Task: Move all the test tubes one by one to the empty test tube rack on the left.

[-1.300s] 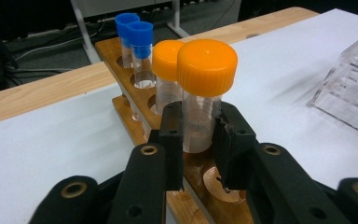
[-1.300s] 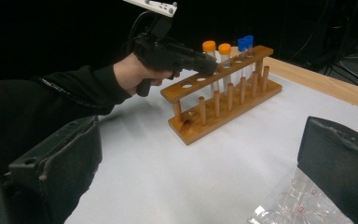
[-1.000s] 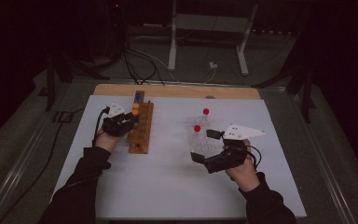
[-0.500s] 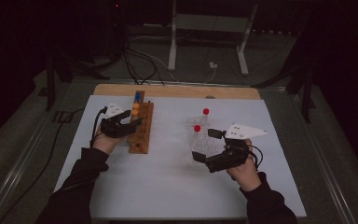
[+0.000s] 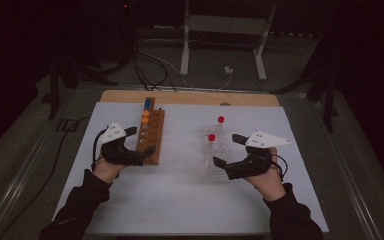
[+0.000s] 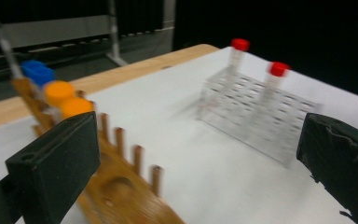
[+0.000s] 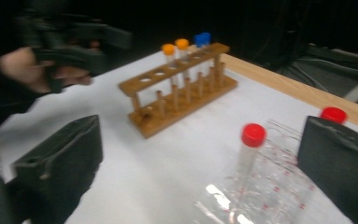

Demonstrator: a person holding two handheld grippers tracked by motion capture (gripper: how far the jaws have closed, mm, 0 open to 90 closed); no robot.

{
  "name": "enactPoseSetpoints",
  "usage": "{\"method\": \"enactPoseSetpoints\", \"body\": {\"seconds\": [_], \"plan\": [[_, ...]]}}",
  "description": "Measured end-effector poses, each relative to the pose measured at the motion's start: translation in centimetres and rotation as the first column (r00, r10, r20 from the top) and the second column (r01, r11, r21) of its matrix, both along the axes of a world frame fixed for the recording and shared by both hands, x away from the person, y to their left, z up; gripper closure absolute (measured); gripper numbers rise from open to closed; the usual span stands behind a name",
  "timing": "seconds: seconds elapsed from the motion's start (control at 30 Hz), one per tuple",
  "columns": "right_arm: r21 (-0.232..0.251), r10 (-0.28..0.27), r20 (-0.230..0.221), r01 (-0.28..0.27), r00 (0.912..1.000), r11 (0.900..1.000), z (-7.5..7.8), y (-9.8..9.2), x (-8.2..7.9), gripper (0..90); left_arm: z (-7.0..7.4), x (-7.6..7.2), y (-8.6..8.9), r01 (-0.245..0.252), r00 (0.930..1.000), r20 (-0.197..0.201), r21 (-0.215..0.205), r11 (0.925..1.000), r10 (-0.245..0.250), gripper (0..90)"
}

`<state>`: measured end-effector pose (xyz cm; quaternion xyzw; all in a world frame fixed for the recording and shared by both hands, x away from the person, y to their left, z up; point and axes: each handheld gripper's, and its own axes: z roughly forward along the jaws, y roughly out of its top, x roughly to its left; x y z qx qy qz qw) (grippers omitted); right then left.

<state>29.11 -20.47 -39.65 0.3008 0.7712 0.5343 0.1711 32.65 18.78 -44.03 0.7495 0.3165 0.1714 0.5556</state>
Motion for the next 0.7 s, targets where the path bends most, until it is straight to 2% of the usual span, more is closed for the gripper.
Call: {"method": "enactPoseSetpoints", "body": {"seconds": [0.13, 0.2, 0.37, 0.53, 0.7], "plan": [[-0.032, -0.037, -0.028, 0.036, 0.9989, 0.999, -1.6, 0.0, 1.3, 8.5, -0.5, -0.8, 0.0, 0.031, 0.9995, -0.007, -0.001, 0.9995, -0.031, 0.4], [-0.048, -0.045, -0.047, 0.043, 0.9978, 0.998, -2.6, 0.0, 2.0, 20.3, -0.7, -1.0, 0.0, 0.042, 0.9991, -0.006, 0.002, 0.9991, -0.042, 0.4], [-0.093, -0.076, -0.102, 0.066, 0.9918, 0.993, -4.6, 0.2, 3.8, 32.8, -0.8, -1.3, -0.2, 0.043, 0.9991, 0.005, 0.006, 0.9991, -0.043, 0.5], [-0.121, -0.103, -0.141, 0.086, 0.9846, 0.989, -5.6, 0.8, 5.4, 48.5, -0.8, -1.4, -0.2, 0.037, 0.9991, 0.021, 0.010, 0.9992, -0.038, 0.4], [-0.143, -0.110, -0.163, 0.086, 0.9806, 0.986, -6.1, 1.7, 6.4, 54.8, -0.8, -1.4, -0.1, 0.040, 0.9990, 0.021, 0.009, 0.9992, -0.040, 0.5]]}}
